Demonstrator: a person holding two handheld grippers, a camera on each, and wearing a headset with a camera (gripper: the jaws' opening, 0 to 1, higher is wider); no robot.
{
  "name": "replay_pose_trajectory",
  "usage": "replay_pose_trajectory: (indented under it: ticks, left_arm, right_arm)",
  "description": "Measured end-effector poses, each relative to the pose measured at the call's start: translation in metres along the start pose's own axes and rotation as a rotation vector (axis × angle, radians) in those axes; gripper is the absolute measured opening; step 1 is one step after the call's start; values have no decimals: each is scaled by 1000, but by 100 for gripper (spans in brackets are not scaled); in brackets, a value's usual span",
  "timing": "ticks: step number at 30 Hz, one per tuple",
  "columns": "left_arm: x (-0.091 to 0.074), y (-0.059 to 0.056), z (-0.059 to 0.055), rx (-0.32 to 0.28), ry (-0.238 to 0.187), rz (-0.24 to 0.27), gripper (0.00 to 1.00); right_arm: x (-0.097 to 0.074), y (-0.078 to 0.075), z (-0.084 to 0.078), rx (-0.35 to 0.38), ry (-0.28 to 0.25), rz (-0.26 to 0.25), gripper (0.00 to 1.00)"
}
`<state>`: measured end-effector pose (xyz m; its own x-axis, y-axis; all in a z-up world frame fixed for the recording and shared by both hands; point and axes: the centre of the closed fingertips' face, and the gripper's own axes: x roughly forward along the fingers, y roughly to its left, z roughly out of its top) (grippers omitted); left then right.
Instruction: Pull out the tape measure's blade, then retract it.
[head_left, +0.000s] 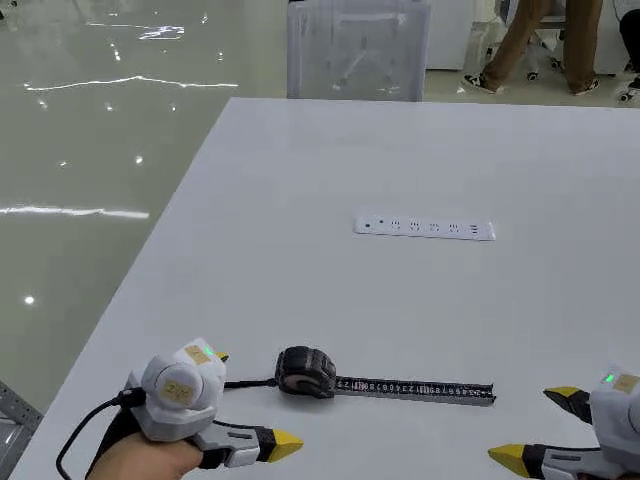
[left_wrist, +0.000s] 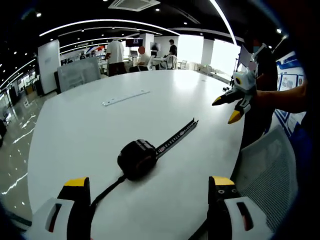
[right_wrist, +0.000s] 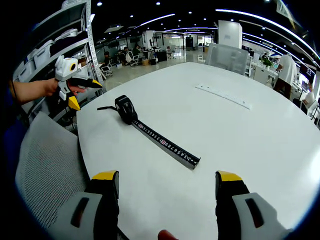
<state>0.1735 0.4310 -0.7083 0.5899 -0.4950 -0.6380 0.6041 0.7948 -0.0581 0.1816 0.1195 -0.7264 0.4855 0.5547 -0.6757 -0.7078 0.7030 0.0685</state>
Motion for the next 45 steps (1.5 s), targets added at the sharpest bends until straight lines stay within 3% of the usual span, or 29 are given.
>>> replay_pose_trajectory:
  ticks: [12,19,25,29,38,45]
  left_arm:
    - [-37,-10,1,-62,-31,32,97]
    - [-53,-21,-4,-89,-8,28,97]
    - [-66,-22,-4,-90,-9,48,99]
    - [-74,-22,-3,-96,-12,55,99]
    - [-87,-27,-5,-88,-9,53,100]
    - [-87,-22,-16,-94,8,55,100]
  right_arm:
    - [-42,17,16,28,-67,-57,83]
    - [-64,31,19,54,-71,-70,87]
    - [-80,37,20,78,-87,-83,93]
    - [-87,42,19,96,-85,-94,99]
    - [-99,51,9,127,-87,-111,100]
    - [-106,56,-1,141,-81,-124,100]
